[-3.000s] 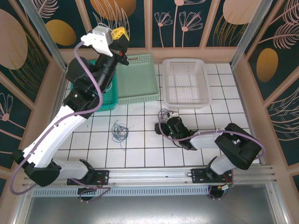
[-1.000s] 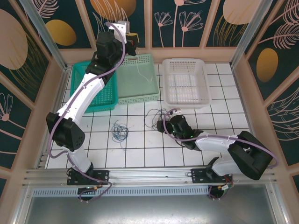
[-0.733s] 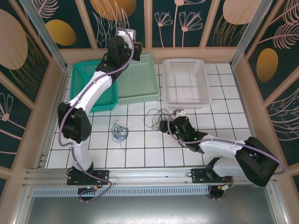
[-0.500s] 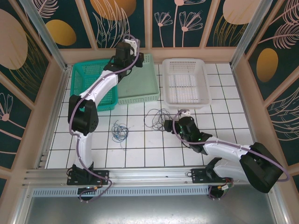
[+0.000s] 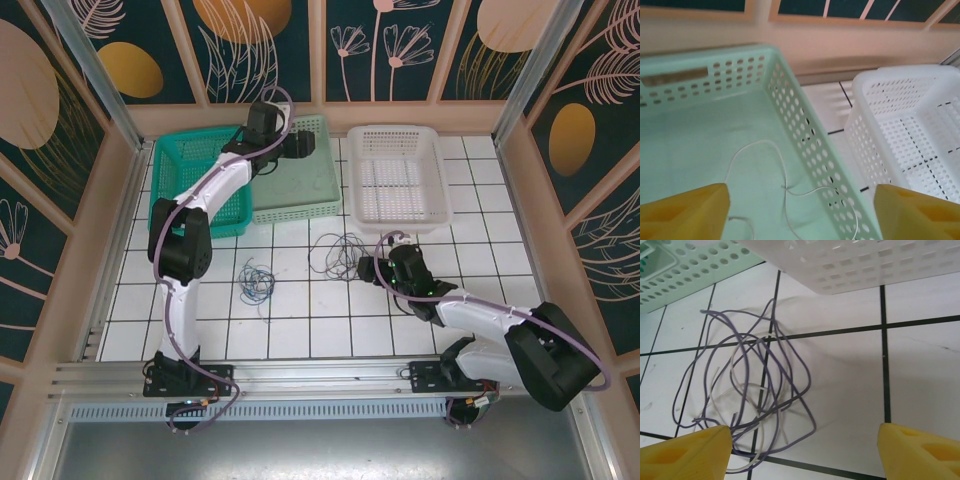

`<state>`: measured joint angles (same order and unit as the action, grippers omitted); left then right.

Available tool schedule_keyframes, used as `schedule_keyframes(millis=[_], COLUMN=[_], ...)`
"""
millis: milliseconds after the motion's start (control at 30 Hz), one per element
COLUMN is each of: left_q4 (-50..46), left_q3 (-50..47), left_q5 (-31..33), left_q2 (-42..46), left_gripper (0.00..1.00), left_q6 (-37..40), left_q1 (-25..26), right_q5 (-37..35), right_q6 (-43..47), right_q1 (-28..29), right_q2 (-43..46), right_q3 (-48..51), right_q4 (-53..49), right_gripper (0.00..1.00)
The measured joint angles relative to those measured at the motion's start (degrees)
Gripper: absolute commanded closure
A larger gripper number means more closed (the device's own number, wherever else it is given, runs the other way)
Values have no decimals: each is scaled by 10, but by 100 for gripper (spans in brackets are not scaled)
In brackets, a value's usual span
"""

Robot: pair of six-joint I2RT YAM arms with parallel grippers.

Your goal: Untangle the cables

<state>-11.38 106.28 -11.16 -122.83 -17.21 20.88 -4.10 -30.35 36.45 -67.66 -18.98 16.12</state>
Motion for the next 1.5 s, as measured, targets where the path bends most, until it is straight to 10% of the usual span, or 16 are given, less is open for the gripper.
schedule_keyframes(millis=[867, 1500], left_q4=[166, 197], left_q3=[-501, -572], left_q5=[46, 56], left_q2=[387, 434], left_gripper=[16, 17], left_q6=[-41, -52], left_q1=[74, 74], right_q5=[78, 54], right_q6=[93, 123], right_q1=[-45, -6], right_q2=[-122, -61], right_q3=[-138, -151], right_q4=[-56, -66], right_gripper=[45, 98])
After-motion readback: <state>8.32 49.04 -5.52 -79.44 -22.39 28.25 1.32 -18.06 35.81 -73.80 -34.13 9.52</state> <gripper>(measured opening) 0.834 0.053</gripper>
